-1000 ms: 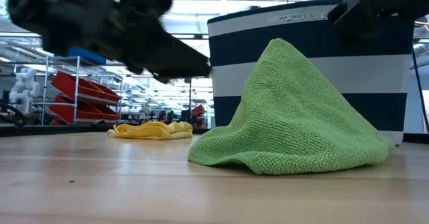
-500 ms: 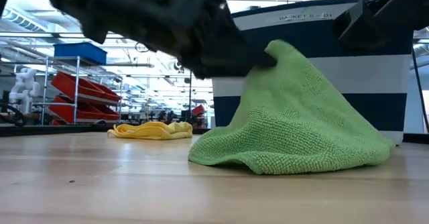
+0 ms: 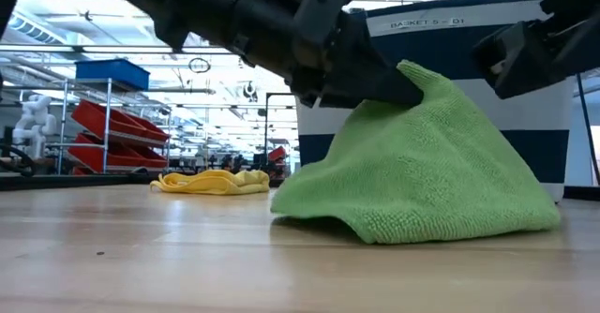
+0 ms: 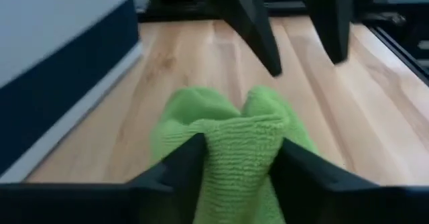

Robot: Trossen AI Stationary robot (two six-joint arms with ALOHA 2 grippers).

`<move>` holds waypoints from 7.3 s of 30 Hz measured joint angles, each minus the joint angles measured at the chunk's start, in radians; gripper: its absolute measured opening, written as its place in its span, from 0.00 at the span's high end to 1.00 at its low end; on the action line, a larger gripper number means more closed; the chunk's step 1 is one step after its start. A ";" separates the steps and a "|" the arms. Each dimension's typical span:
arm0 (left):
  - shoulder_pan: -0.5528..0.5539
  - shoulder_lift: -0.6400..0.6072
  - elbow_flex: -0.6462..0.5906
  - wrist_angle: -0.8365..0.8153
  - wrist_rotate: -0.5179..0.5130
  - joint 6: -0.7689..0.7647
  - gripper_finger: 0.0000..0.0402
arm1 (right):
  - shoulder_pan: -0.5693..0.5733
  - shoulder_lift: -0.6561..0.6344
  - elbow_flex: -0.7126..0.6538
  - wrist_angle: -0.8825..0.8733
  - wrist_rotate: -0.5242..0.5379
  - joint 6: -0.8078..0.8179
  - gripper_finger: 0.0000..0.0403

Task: Fold towel
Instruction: Fold the green towel

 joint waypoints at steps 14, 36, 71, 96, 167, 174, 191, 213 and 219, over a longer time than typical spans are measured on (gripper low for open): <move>-0.025 -0.006 0.283 -0.120 0.217 0.104 0.98 | 0.139 -0.043 0.000 -0.002 -0.013 0.043 0.51; 0.086 -0.030 0.333 -0.936 -0.107 -0.108 0.74 | 0.334 -0.165 0.000 -0.060 -0.040 0.151 0.51; -0.088 0.035 0.281 -0.752 0.096 0.155 0.37 | 0.092 0.191 0.000 0.122 0.136 -0.136 0.51; -0.070 0.094 0.281 -0.693 0.010 0.134 0.60 | 0.069 0.212 0.000 0.147 0.130 -0.101 0.51; 0.024 0.149 0.523 -0.986 0.029 0.227 0.94 | -0.021 0.312 0.002 0.018 0.049 -0.056 1.00; 0.049 0.149 0.543 -1.190 0.002 0.231 0.94 | -0.010 0.312 0.002 0.017 0.036 -0.051 1.00; 0.129 0.140 0.542 -1.322 -0.197 0.230 0.93 | -0.009 0.314 0.001 0.015 0.022 -0.029 1.00; 0.069 -0.022 0.543 -1.205 0.040 0.212 0.52 | -0.009 0.312 -0.002 0.038 0.000 -0.030 1.00; -0.008 -0.011 0.542 -1.167 0.162 0.222 0.52 | 0.009 0.261 -0.005 0.031 -0.034 -0.072 0.91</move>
